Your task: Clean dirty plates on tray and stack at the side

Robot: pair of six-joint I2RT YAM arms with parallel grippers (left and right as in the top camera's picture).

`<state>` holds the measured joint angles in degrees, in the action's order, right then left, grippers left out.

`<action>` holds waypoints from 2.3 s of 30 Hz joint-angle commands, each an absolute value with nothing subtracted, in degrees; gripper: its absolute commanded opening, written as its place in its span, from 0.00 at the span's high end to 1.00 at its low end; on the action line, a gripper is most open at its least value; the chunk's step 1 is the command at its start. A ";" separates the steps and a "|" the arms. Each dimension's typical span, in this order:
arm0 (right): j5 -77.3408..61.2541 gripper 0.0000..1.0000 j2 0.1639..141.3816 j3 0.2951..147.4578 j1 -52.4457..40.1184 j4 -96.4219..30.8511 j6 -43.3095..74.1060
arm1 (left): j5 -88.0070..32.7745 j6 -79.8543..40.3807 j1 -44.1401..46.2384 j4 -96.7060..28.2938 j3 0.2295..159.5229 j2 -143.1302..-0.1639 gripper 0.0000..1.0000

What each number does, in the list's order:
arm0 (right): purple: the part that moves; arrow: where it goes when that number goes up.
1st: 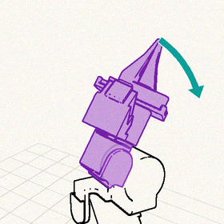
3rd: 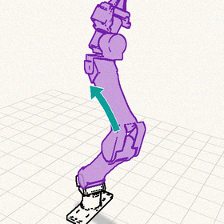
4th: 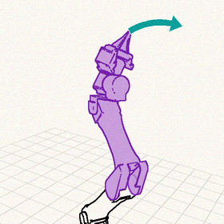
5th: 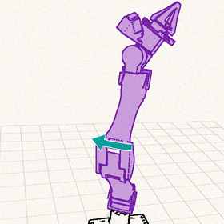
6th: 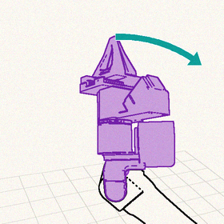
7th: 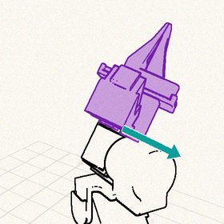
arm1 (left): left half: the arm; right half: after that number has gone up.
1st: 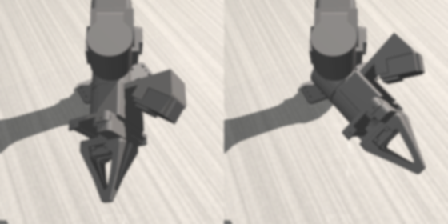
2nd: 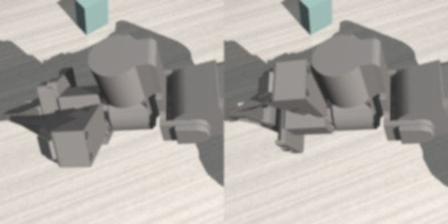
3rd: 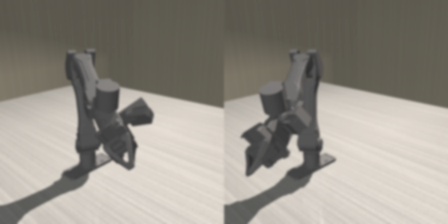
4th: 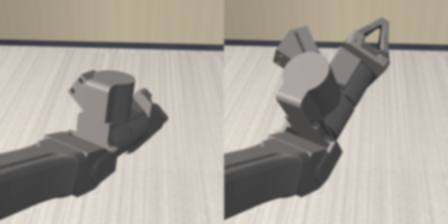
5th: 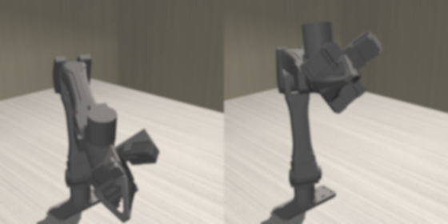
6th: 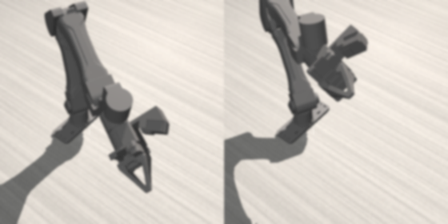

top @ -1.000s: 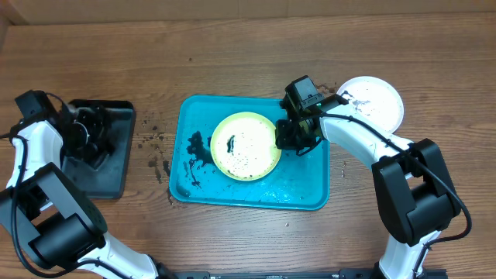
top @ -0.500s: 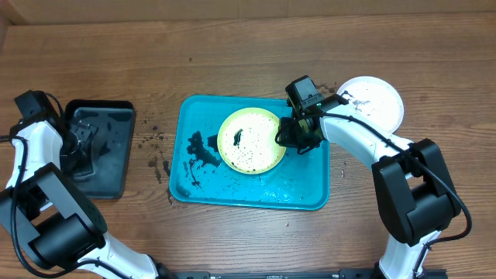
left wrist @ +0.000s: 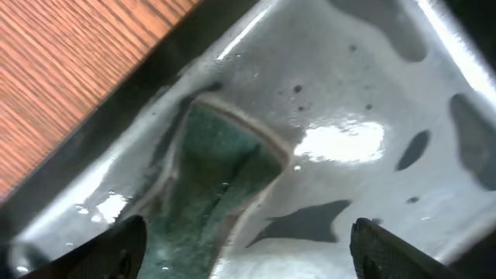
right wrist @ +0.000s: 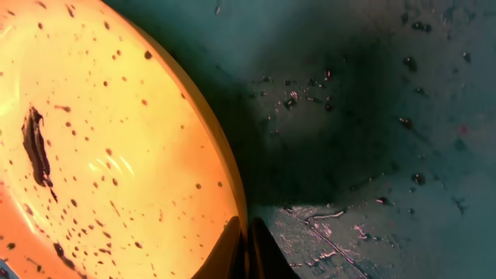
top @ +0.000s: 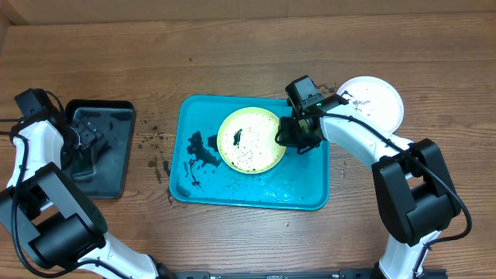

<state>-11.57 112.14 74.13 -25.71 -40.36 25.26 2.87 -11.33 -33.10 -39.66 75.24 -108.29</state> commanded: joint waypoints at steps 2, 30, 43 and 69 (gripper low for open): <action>-10.96 0.96 112.22 73.89 -25.98 -39.59 25.54 | 7.51 -7.27 -32.88 -39.97 74.17 -108.90 0.21; -10.98 0.96 112.20 73.89 -25.98 -40.29 25.52 | -11.16 -6.76 -32.93 -49.10 86.63 -110.65 0.96; -11.00 0.96 112.22 73.87 -25.98 -39.27 25.52 | -11.38 -6.42 -33.04 -45.71 86.24 -117.60 0.96; -11.16 0.96 112.22 73.89 -25.98 -39.64 25.52 | -10.48 -7.92 -32.56 -59.83 92.88 -121.73 0.33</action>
